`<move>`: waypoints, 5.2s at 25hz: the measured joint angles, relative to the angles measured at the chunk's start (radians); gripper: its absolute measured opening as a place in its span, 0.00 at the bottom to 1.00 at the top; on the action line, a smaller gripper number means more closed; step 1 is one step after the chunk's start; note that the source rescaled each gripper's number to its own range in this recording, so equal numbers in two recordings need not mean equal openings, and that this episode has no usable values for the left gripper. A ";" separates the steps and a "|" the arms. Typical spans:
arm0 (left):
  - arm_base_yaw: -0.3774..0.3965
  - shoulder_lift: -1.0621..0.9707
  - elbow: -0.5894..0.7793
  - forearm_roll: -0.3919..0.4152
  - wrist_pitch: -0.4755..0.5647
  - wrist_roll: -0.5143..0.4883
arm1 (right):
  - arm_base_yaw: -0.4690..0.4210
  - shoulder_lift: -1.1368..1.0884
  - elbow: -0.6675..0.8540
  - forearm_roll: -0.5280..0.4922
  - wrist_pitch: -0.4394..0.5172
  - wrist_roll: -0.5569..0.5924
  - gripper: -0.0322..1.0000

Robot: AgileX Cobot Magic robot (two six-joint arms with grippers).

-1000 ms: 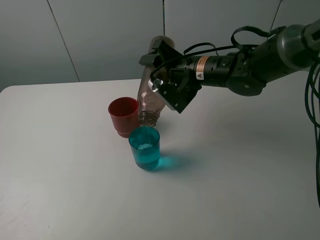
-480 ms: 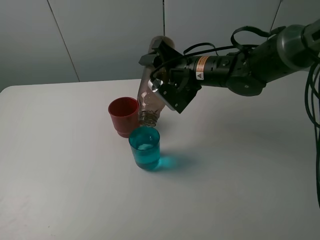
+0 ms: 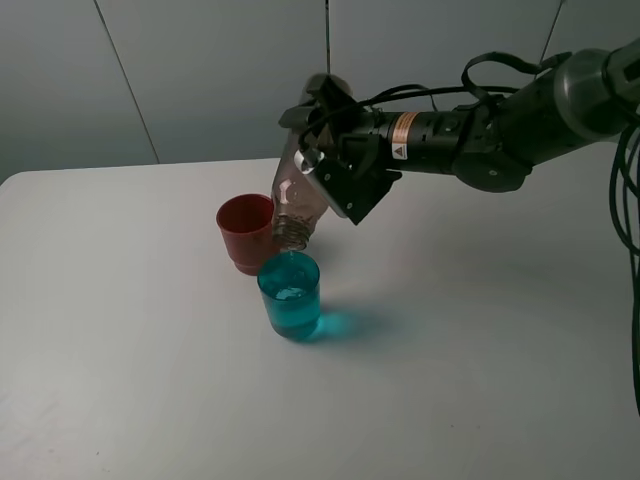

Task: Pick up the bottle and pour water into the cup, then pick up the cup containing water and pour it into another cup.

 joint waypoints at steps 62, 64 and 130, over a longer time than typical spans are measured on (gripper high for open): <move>0.000 0.000 0.000 0.000 0.000 -0.003 | -0.426 0.319 -0.061 0.232 -0.236 1.632 0.03; 0.000 0.000 0.000 0.000 0.000 -0.003 | -0.426 0.329 -0.061 0.232 -0.222 1.631 0.03; 0.000 0.000 0.000 0.000 0.000 -0.003 | -0.427 -0.419 0.414 0.050 0.294 1.872 1.00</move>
